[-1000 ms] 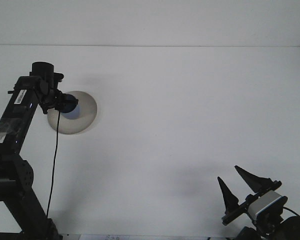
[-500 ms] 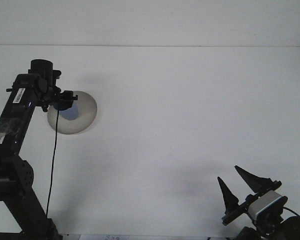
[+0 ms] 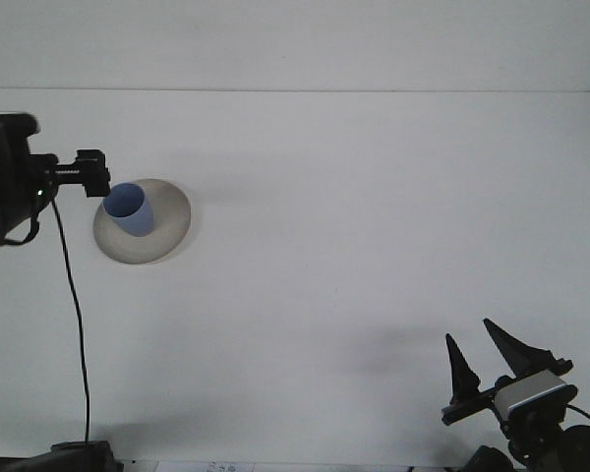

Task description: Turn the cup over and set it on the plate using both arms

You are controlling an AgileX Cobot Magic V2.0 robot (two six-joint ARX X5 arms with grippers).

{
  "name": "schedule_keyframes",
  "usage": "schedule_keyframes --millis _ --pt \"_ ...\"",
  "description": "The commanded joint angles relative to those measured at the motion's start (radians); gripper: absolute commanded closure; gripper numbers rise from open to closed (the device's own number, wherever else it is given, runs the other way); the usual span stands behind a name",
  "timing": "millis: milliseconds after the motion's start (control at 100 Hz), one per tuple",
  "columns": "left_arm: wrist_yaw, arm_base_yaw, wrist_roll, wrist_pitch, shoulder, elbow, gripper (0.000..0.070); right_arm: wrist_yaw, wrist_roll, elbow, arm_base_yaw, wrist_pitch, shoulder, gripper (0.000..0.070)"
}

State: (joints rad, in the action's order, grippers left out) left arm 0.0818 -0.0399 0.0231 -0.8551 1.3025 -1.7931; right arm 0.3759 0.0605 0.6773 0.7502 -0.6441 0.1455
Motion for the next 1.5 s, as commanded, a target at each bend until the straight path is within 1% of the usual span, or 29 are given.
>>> schedule_keyframes --millis 0,170,250,300,370,480,560,610,630,640,650,660,670,680,690,710,730,760,770,810,870,1490 --pt "0.005 0.018 0.033 0.023 -0.085 0.087 0.0119 0.027 0.030 0.002 0.008 0.016 0.001 0.0285" --pt "0.006 0.083 0.065 0.182 -0.420 0.465 0.0118 0.037 0.045 0.002 0.008 0.014 0.001 0.0284" --pt "0.035 0.121 0.114 0.236 -0.566 0.644 0.0118 0.037 0.045 0.002 0.008 0.008 0.001 0.0284" --pt "0.058 0.143 0.163 0.267 -0.653 0.750 0.0118 0.037 0.045 0.002 0.008 0.000 0.001 0.0284" --pt "0.061 0.166 0.210 0.291 -0.765 0.881 0.0118 0.036 0.051 0.002 0.008 -0.013 0.001 0.0284" --pt "0.064 0.183 0.235 0.311 -0.896 1.025 0.0118 0.032 0.074 0.002 0.008 -0.023 0.001 0.0284" --pt "0.094 0.186 0.235 0.309 -0.961 1.085 0.0119 0.032 0.078 0.002 0.008 -0.023 0.001 0.0285" --pt "0.099 0.186 0.237 0.302 -0.991 1.104 0.0131 0.032 0.078 0.002 0.008 -0.023 0.001 0.0291" --pt "0.099 0.186 0.236 0.302 -1.001 1.109 0.0154 0.032 0.078 0.002 0.008 -0.023 0.001 0.0308" --pt "0.099 0.186 0.237 0.303 -1.005 1.111 0.0174 0.031 0.079 0.002 0.008 -0.023 0.001 0.0337" --pt "0.099 0.186 0.236 0.301 -1.008 1.113 0.0199 0.031 0.079 0.002 0.008 -0.023 0.001 0.0351" --pt "0.099 0.186 0.236 0.301 -1.012 1.114 0.0227 0.029 0.078 0.002 0.008 -0.023 0.001 0.0381" --pt "0.099 0.186 0.236 0.301 -1.015 1.115 0.0264 0.025 0.078 0.002 0.008 -0.022 0.001 0.0443" --pt "0.099 0.186 0.236 0.300 -1.018 1.115 0.0285 0.023 0.078 0.002 0.008 -0.022 0.001 0.0443" --pt "0.099 0.186 0.236 0.300 -1.020 1.115 0.0349 0.018 0.078 0.002 0.008 -0.022 0.001 0.0536" --pt "0.099 0.186 0.236 0.299 -1.024 1.115 0.0451 0.013 0.078 0.002 0.008 -0.022 0.001 0.0645" --pt "0.100 0.186 0.237 0.299 -1.027 1.115 0.0551 0.011 0.078 0.002 0.008 -0.023 0.001 0.0700" --pt "0.105 0.186 0.237 0.299 -1.031 1.115 0.0695 0.014 0.078 0.002 0.008 -0.023 0.001 0.0695" --pt "0.108 0.186 0.237 0.300 -1.032 1.115 0.0700 0.016 0.078 0.002 0.008 -0.023 0.001 0.0691" --pt "0.111 0.186 0.245 0.303 -1.032 1.115 0.0680 0.017 0.078 0.002 0.008 -0.022 0.001 0.0694" --pt "0.111 0.186 0.257 0.302 -1.032 1.115 0.0684 0.015 0.079 0.002 0.008 -0.022 0.001 0.0693" --pt "0.110 0.186 0.254 0.333 -1.032 1.115 0.0684 0.016 0.075 0.002 0.009 0.009 0.000 0.0693"
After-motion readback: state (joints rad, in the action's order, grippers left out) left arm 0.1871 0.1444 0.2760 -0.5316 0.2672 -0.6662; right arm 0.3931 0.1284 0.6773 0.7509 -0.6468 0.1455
